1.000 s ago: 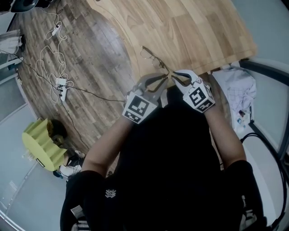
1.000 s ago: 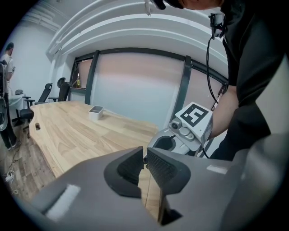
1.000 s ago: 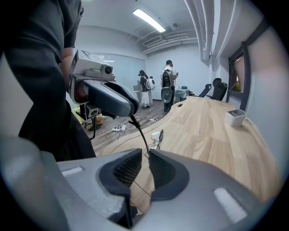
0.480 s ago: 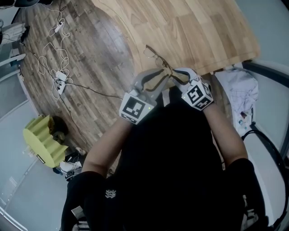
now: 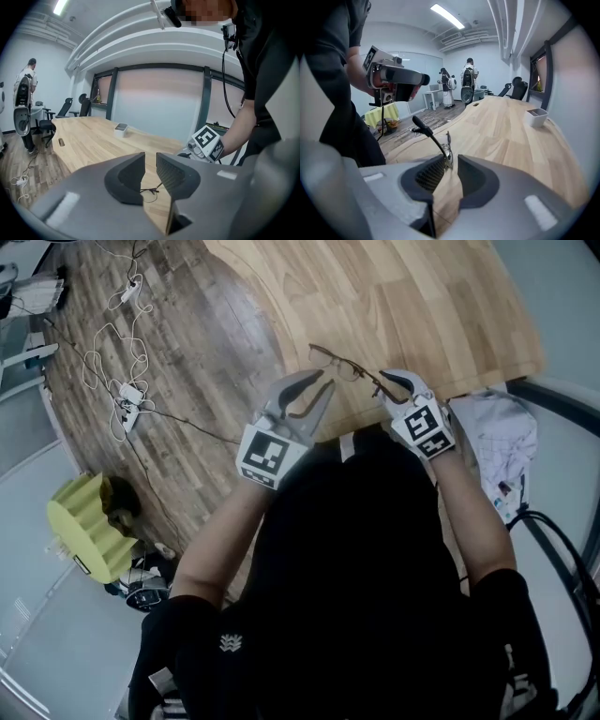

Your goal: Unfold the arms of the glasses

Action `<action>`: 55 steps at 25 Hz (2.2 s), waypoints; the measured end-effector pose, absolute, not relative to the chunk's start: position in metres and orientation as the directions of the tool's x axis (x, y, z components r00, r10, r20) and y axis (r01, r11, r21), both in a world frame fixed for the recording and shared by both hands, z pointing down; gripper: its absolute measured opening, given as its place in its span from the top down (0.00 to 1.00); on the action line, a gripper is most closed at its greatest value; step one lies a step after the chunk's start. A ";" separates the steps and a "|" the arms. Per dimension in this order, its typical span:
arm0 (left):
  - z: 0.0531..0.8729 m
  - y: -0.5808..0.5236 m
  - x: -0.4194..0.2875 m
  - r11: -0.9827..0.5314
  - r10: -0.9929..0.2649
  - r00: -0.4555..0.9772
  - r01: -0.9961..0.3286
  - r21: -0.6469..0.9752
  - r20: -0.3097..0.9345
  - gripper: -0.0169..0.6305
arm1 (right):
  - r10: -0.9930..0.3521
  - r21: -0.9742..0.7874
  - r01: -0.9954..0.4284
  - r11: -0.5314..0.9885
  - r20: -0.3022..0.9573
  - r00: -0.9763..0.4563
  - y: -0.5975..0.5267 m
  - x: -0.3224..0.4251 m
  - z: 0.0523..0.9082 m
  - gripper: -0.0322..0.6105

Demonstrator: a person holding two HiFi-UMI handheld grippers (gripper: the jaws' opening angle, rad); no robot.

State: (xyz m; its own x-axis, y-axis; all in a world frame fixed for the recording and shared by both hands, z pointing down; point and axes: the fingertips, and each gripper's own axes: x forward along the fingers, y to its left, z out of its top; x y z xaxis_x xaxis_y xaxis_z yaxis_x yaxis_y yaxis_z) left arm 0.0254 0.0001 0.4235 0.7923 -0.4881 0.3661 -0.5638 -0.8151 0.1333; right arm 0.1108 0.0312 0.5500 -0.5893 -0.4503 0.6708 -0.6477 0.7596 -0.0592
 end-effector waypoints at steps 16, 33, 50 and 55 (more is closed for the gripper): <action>0.468 -0.042 0.028 -0.834 -0.430 0.755 -0.542 0.103 0.495 0.84 | -0.506 -0.054 -0.770 0.635 0.725 -0.468 -0.022 0.161 0.570 0.83; 0.589 -0.047 0.053 -0.989 -0.116 0.698 -0.147 -0.018 0.706 0.84 | -0.551 -0.153 -0.833 0.531 0.685 -0.477 0.018 0.118 0.567 0.83; 0.607 -0.046 0.067 -0.998 -0.007 0.717 -0.054 0.045 0.697 0.92 | -0.605 -0.190 -0.893 0.408 0.676 -0.420 0.019 0.105 0.561 0.83; 0.588 -0.042 0.065 -0.998 -0.021 0.763 -0.052 0.028 0.646 0.92 | -0.659 -0.297 -0.905 0.304 0.621 -0.425 0.008 0.117 0.550 0.83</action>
